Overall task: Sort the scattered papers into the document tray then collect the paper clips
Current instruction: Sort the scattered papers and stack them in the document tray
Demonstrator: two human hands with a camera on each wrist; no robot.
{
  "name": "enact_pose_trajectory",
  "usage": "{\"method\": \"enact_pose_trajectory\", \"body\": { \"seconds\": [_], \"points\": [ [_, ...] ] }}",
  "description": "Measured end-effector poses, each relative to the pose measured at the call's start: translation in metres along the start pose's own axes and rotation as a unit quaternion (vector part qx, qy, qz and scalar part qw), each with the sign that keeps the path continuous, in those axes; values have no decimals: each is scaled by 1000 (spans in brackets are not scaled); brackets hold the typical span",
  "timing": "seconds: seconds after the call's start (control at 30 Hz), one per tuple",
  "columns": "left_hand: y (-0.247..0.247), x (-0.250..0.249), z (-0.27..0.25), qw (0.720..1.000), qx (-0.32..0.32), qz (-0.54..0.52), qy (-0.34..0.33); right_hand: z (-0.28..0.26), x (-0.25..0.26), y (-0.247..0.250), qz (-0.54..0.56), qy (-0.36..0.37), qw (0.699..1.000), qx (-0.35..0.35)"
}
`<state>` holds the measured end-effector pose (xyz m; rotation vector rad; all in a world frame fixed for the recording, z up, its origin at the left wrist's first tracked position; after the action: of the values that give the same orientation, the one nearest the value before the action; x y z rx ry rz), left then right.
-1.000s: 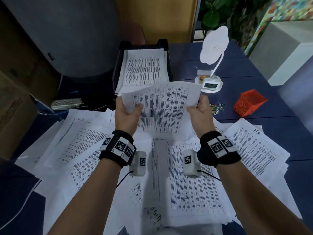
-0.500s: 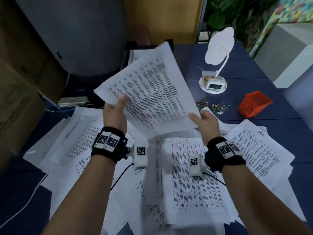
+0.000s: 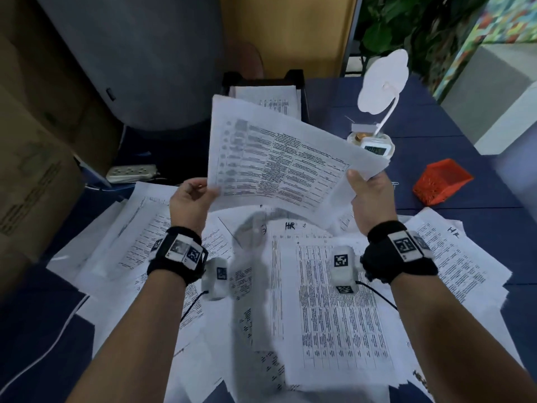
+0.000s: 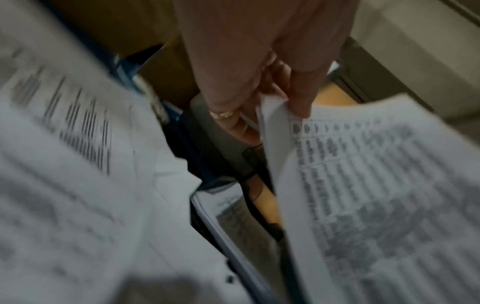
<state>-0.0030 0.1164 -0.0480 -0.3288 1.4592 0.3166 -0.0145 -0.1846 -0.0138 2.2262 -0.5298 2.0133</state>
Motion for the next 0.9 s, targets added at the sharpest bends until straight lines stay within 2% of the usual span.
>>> {"method": "enact_pose_trajectory", "body": {
  "seconds": [0.1,0.33,0.43,0.53,0.57,0.6,0.67,0.7,0.73,0.83,0.9],
  "points": [
    [-2,2,-2,997,69,41,-8,3,-2,-3,-28,4,999,16],
    [-10,10,-6,994,97,18,41,8,-25,-7,-127,-33,991,32],
    [-14,3,-1,994,101,16,32,10,-19,-9,-157,2,987,27],
    [-14,1,5,992,112,37,33,10,-6,-12,-235,55,970,22],
    [-15,0,7,991,119,45,31,11,-1,-13,-286,72,955,22],
    [-16,-4,7,990,131,50,23,11,5,-15,-367,92,926,16],
    [-19,-12,7,985,162,60,-2,13,12,-19,-557,121,822,-7],
    [-21,-17,6,982,176,62,-15,14,13,-21,-619,126,776,-11],
    [-23,-23,4,980,188,62,-27,13,14,-25,-651,124,749,-6],
    [-29,-36,4,975,211,57,-36,7,15,-34,-676,139,723,24],
    [-31,-42,5,970,230,68,-28,3,16,-39,-664,130,735,50]
  ]
}}
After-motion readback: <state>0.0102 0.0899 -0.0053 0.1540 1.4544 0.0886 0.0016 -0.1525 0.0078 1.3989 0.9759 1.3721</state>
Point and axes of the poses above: each hand's wrist, its own z-axis towards the middle knuckle, its own y-axis out of the back of the hand, x = y × z, the point moved 2 cm from there along z, towards the middle knuckle, and after that the axes turned 7 degrees about -y, right-handed, at the moved point
